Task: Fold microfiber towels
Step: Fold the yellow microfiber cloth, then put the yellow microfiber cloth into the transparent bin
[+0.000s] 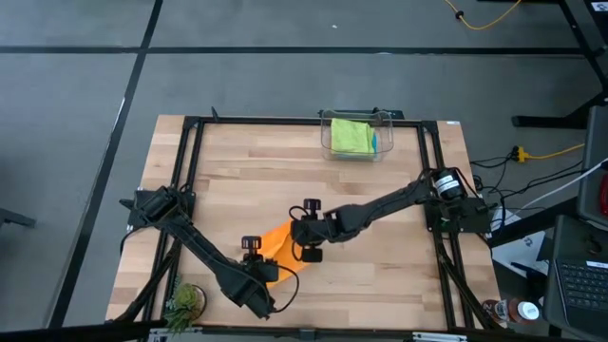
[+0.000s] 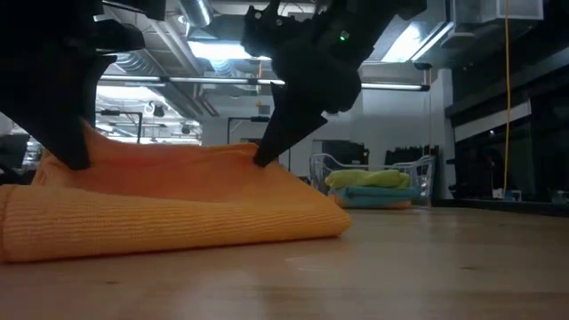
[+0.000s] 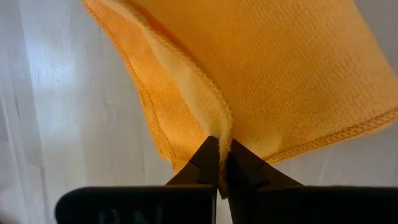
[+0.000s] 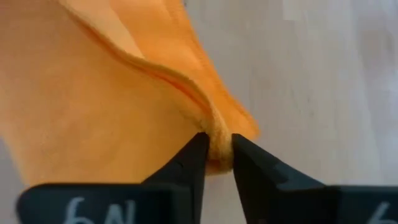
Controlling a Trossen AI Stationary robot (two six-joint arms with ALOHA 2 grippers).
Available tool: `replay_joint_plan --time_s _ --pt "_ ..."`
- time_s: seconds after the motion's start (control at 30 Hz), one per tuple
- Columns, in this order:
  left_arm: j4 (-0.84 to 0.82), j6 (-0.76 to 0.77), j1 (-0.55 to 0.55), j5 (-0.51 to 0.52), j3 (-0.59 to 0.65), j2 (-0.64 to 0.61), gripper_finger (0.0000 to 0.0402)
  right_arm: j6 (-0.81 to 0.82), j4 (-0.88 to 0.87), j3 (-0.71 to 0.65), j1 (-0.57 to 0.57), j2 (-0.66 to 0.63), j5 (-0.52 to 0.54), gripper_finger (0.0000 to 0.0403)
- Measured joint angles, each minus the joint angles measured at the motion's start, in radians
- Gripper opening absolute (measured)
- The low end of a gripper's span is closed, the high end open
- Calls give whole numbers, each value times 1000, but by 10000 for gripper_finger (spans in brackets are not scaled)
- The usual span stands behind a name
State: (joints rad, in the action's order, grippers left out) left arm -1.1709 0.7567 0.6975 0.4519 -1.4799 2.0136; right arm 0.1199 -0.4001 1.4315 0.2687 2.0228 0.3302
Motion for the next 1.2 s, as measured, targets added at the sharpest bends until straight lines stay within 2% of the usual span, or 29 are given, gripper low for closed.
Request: replay_joint_plan --time_s 0.23,0.5,0.7,1.0,1.1,1.2 --pt "-1 42 -15 2 0 0 37 0 0 0 -12 0 -70 137" --pt "-54 134 -48 -11 0 0 113 0 0 0 -20 0 -66 190" --pt "-67 150 -56 -46 -4 0 156 2 0 0 -24 0 -63 197" --pt "-215 154 -51 -65 -92 0 158 -13 -23 25 -24 0 -63 197" --pt "-298 161 -42 -64 -130 0 158 90 -40 38 -24 0 -72 197" --pt "-342 173 -26 -54 -151 -1 158 164 -38 40 -24 0 -162 197"
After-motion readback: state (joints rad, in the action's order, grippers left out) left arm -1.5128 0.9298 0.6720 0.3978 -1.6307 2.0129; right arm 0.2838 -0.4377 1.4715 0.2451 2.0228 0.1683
